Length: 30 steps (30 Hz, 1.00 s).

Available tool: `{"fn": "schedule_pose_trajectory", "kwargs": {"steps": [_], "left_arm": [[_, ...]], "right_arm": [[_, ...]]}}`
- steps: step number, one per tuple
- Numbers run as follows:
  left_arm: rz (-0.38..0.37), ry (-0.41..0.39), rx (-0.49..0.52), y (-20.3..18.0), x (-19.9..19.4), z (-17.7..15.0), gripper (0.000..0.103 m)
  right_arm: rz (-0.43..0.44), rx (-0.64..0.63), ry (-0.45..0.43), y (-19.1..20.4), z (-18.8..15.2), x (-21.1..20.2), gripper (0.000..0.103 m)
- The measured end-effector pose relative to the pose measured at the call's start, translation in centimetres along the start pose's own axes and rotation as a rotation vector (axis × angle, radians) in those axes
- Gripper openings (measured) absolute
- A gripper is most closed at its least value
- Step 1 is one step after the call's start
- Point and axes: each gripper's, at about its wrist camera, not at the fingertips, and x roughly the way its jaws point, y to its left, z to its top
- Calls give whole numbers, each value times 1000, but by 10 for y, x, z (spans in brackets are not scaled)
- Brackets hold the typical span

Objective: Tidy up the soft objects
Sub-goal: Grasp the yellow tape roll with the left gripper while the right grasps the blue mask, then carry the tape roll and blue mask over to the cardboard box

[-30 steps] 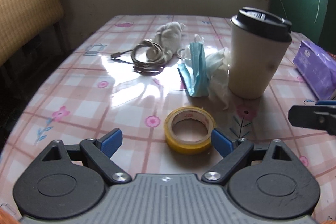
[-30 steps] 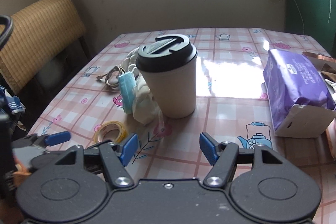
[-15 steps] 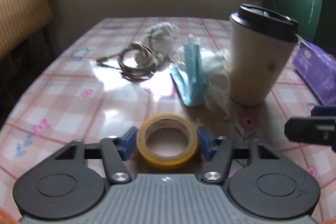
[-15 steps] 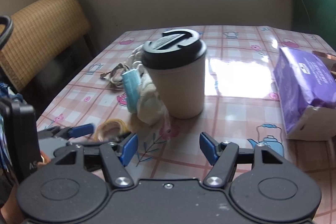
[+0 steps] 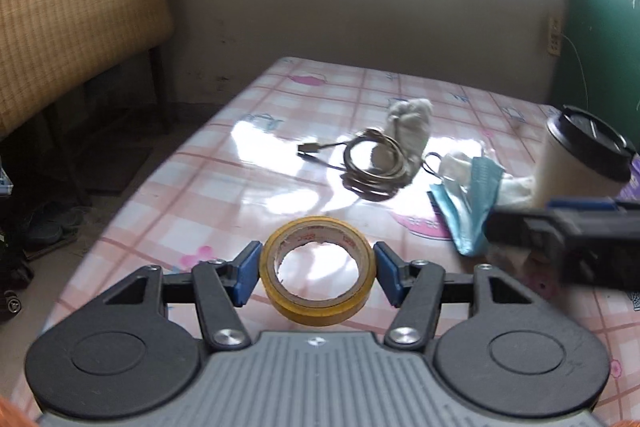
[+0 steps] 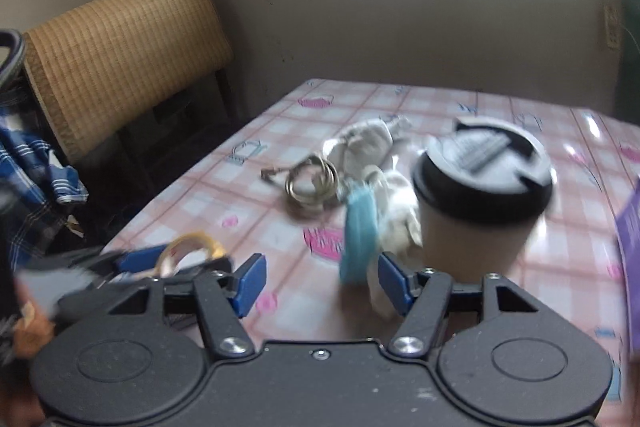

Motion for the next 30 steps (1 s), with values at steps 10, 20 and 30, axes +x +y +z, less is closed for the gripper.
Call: {"fn": "schedule_pose_trajectory", "kwargs": {"steps": [10, 20, 30], "left_arm": [[8, 13, -55, 12, 8, 0, 61], [-15, -9, -78, 13, -4, 4, 61], [-48, -82, -82, -4, -28, 42, 61]], "right_arm": [[-91, -67, 14, 10, 14, 53, 32], [-101, -88, -61, 12, 13, 26, 4], [-57, -92, -143, 19, 37, -28, 4]]}}
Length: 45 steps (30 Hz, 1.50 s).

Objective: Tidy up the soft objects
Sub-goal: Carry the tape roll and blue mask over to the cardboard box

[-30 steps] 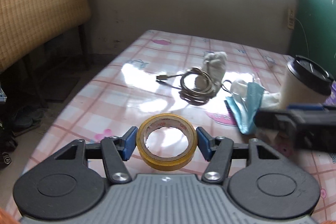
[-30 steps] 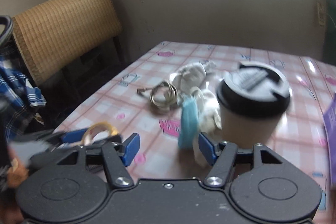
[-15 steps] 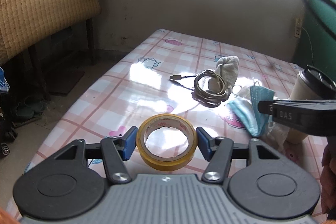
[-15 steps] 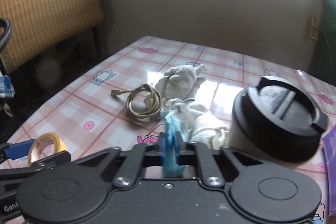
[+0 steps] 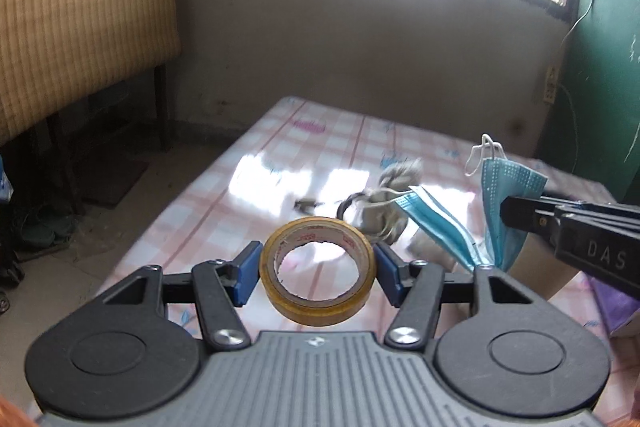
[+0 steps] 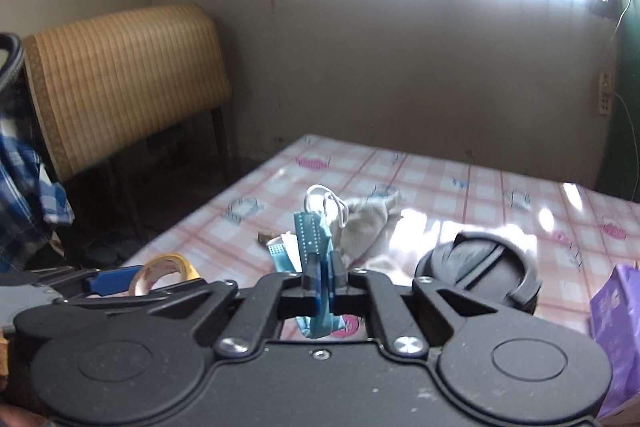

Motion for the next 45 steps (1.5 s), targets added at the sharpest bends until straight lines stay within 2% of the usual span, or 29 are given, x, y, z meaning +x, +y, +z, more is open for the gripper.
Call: {"fn": "schedule_pose_trajectory", "kwargs": {"steps": [4, 10, 17, 29, 45], "left_arm": [[-2, -39, 32, -16, -9, 22, 61], [-42, -44, 48, -32, -8, 47, 61], [-44, -55, 100, -48, -11, 57, 61], [-90, -49, 149, -76, -10, 59, 61], [-192, -39, 220, -139, -11, 51, 61]], "right_arm": [[-6, 10, -45, -5, 21, -18, 4], [-34, 43, -59, -22, 44, -28, 4], [-60, 82, -75, -43, 60, -39, 4], [-139, 135, -102, -79, 55, -64, 4], [-225, 182, -112, -127, 45, -92, 4]]}}
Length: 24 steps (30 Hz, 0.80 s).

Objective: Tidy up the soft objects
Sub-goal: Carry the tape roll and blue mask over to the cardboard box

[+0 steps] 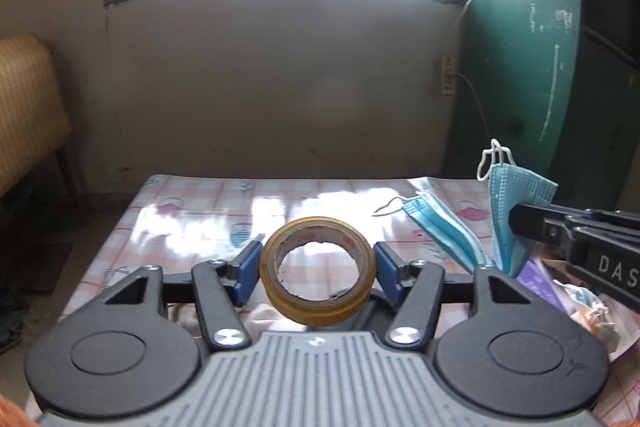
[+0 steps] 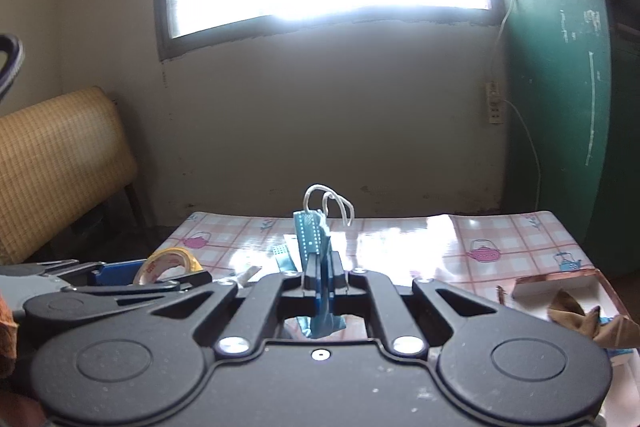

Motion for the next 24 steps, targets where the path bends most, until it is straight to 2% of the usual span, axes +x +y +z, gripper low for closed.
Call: {"fn": "schedule_pose_trajectory", "kwargs": {"steps": [24], "left_arm": [[-119, 27, 91, -76, 6, -10, 61]], "right_arm": [[-119, 67, -12, -81, -15, -40, 4]]}}
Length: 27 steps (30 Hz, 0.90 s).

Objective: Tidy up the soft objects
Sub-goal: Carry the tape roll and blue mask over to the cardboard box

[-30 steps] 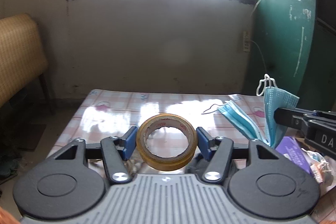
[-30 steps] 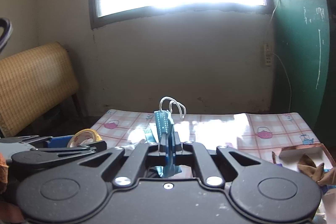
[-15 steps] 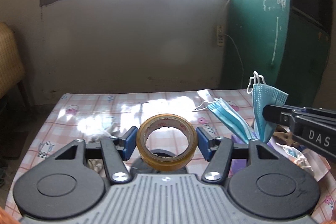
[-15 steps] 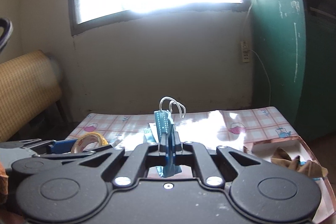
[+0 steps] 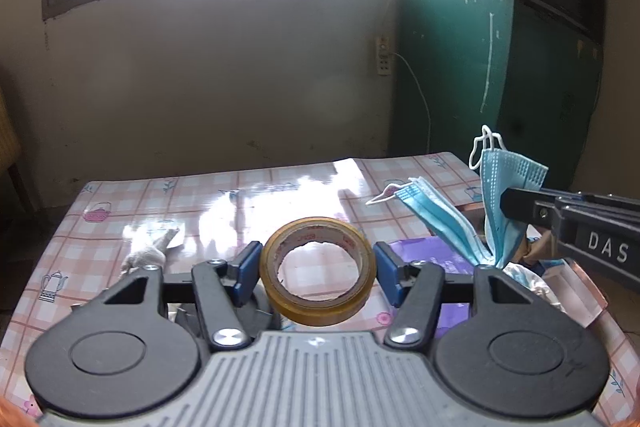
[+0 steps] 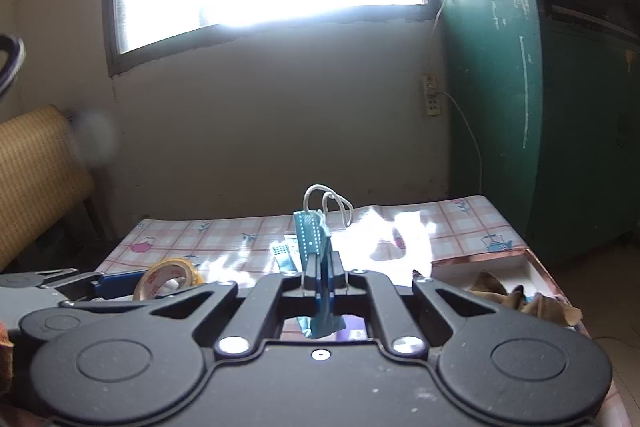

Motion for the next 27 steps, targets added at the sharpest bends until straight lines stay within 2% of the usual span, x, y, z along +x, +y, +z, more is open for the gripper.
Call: {"fn": "schedule_pose_trajectory", "kwargs": {"steps": [18, 27], "left_arm": [[-46, 6, 46, -35, 14, 3, 61], [-96, 2, 77, -64, 25, 9, 61]], "right_arm": [[-77, 53, -11, -63, -1, -10, 4], [-121, 86, -13, -97, -1, -10, 4]]}}
